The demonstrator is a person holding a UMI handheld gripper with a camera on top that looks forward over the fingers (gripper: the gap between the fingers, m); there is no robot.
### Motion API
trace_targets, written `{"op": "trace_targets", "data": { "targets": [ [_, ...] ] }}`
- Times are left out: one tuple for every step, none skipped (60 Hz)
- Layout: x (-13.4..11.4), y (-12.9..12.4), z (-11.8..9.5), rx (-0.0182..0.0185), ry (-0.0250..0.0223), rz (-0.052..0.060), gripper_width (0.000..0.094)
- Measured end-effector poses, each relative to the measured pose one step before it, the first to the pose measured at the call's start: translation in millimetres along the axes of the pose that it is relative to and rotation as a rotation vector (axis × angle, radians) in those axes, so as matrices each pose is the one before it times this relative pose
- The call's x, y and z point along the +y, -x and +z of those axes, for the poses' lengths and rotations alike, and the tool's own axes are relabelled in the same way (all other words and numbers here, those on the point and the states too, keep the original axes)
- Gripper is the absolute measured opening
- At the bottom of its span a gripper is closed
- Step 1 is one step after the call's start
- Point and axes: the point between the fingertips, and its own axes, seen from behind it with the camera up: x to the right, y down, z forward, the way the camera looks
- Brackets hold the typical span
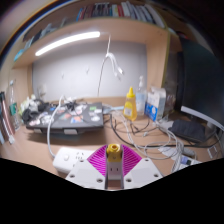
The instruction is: Unplug charger
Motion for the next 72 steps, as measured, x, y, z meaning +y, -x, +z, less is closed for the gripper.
{"op": "trace_targets", "data": {
  "targets": [
    [-7.29,0.72,-4.61,0.00081,-0.02665,0.0061,0.0209],
    [-11.22,-1.01,-4.10,0.00235,-0.03838,0.0037,0.0208],
    [-12.53,-2.25,-5.32,0.00903,-0.03644,-0.0026,0.0207],
    [-12.59,-3.45,-4.93,0.01370,-0.03286,-0.0083,0.0207],
    [-12.50,-3.87,-5.06,0.01572,-0.02838,-0.0106,0.0259],
    [-11.84,-3.04,-4.59,0.01325,-0.02172,-0.0103,0.0256],
    [-10.54,-1.80,-4.20,0.00712,-0.01525,-0.0071,0.0252],
    [-10.29,-0.44,-4.27,0.00066,-0.01423,-0.0016,0.0248],
    [-12.21,-1.09,-3.87,-0.00542,-0.01621,0.0046,0.0246],
    [-9.07,1.25,-4.23,-0.00505,-0.01386,0.0038,0.0204],
    [-8.23,0.41,-3.78,-0.00440,-0.01079,0.0031,0.0204],
    [-7.27,-0.52,-3.29,-0.00286,-0.00769,0.0007,0.0204],
    [-6.12,-1.12,-3.52,-0.00095,-0.00515,-0.0030,0.0205],
    [-5.19,-1.70,-3.72,0.00119,-0.00149,-0.0072,0.0205],
    [-4.01,-2.35,-3.74,0.00283,0.00109,-0.0090,0.0205],
    [-3.44,-2.72,-3.46,0.00381,0.00053,-0.0087,0.0205],
    [-3.06,-2.81,-3.39,0.00451,-0.00035,-0.0090,0.0205],
    [0.02,-4.32,-2.23,0.00176,-0.00902,-0.0101,0.0205],
    [-2.13,-3.30,-3.31,0.00349,0.01111,-0.0148,0.0205],
    [1.07,-3.10,-2.62,0.00253,0.01191,-0.0150,0.0205],
    [1.95,-3.55,-2.30,0.00347,0.01285,-0.0129,0.0205],
    [2.23,-3.55,-2.27,0.00444,0.01037,-0.0093,0.0206],
    [2.50,-3.37,-1.68,0.00506,0.00937,-0.0070,0.0205],
    [3.69,-3.30,-1.44,0.00442,0.01150,-0.0070,0.0205],
    [4.90,-2.77,-1.07,0.00317,0.01475,-0.0060,0.0206],
    [6.16,-2.14,-0.54,0.00123,0.01790,-0.0054,0.0207],
    [8.51,-1.57,0.81,-0.00021,0.01478,-0.0022,0.0206],
    [7.15,-1.21,-0.17,-0.00251,0.02325,-0.0014,0.0207],
    [8.00,-0.70,0.18,-0.00464,0.02428,0.0002,0.0206],
    [8.69,-0.20,0.71,-0.00602,0.02483,0.0010,0.0250],
    [10.14,-0.57,1.86,-0.00749,0.02376,0.0000,0.0208],
    [9.37,0.09,1.66,-0.00788,0.02752,-0.0007,0.0208],
    [9.53,0.05,1.82,-0.00768,0.02841,-0.0007,0.0209],
    [9.24,-0.09,2.05,-0.00682,0.02727,0.0000,0.0210],
    [8.82,0.19,2.75,-0.00592,0.02533,0.0013,0.0212],
    [8.89,0.18,3.03,-0.00530,0.02553,-0.0004,0.0213],
    [9.27,0.22,3.49,-0.00565,0.02756,-0.0025,0.0213],
    [8.52,0.13,3.92,-0.00530,0.02741,-0.0029,0.0212],
    [7.73,0.94,4.05,-0.00396,0.02338,0.0014,0.0212],
    [7.62,-0.51,5.03,-0.00514,0.01935,0.0043,0.0212],
    [5.86,0.30,4.26,-0.00548,0.01959,0.0068,0.0212],
    [5.10,0.39,4.72,-0.00746,0.01796,0.0093,0.0212],
    [4.40,0.65,4.26,-0.00795,0.01597,0.0110,0.0212],
    [3.92,0.60,4.30,-0.00845,0.01441,0.0111,0.0212],
    [3.86,0.76,4.14,-0.00850,0.01432,0.0104,0.0212],
    [3.53,0.39,4.01,-0.00787,0.01441,0.0095,0.0213],
    [1.92,1.19,1.91,-0.00401,0.01742,0.0093,0.0213],
    [2.92,0.44,4.06,-0.00716,0.00841,0.0091,0.0213],
    [2.01,0.46,3.51,-0.00620,0.00989,0.0065,0.0218],
    [1.85,0.39,3.20,-0.00509,0.01041,0.0050,0.0227],
    [1.31,0.42,3.16,-0.00518,0.00842,0.0017,0.0228],
    [1.34,0.69,3.13,-0.00466,0.00831,0.0008,0.0229],
    [1.71,0.20,2.99,-0.00350,0.01000,0.0002,0.0227],
    [1.68,-0.49,3.07,-0.00115,0.01072,0.0003,0.0229],
    [-0.77,-0.39,2.26,-0.00063,0.00257,0.0012,0.0240],
    [-3.78,-0.14,1.25,0.00089,-0.00106,0.0020,0.0240],
    [-1.42,-0.37,1.95,0.00317,-0.00343,0.0014,0.0240],
    [-0.22,-1.06,1.62,0.00442,0.00299,0.0007,0.0240],
    [-0.83,-1.30,1.45,0.00460,0.00237,0.0010,0.0242],
    [-1.05,-1.39,1.10,0.00518,0.00248,0.0030,0.0251],
    [-1.08,-1.30,1.37,0.00592,0.00300,0.0042,0.0254],
    [-0.88,-1.01,1.44,0.00479,0.00339,0.0041,0.0271],
    [-0.97,-0.30,1.39,0.00278,0.00255,0.0043,0.0277],
    [-1.29,0.05,0.69,-0.00098,0.00600,0.0036,0.0290],
    [-0.37,0.68,1.56,-0.00191,0.00223,0.0032,0.0296],
    [-0.29,0.63,1.22,-0.00312,0.00306,0.0027,0.0301],
    [-0.16,0.83,1.15,-0.00346,0.00222,0.0031,0.0306],
    [-0.09,0.92,1.16,-0.00355,0.00119,0.0035,0.0307],
    [-0.18,0.94,1.00,-0.00384,0.00112,0.0034,0.0313],
    [0.02,1.28,1.04,-0.00488,0.00028,0.0027,0.0319],
    [0.21,2.14,0.92,-0.00869,0.00050,0.0007,0.0324],
    [-0.08,2.34,1.13,-0.01073,-0.00211,-0.0006,0.0332]
  ]
}}
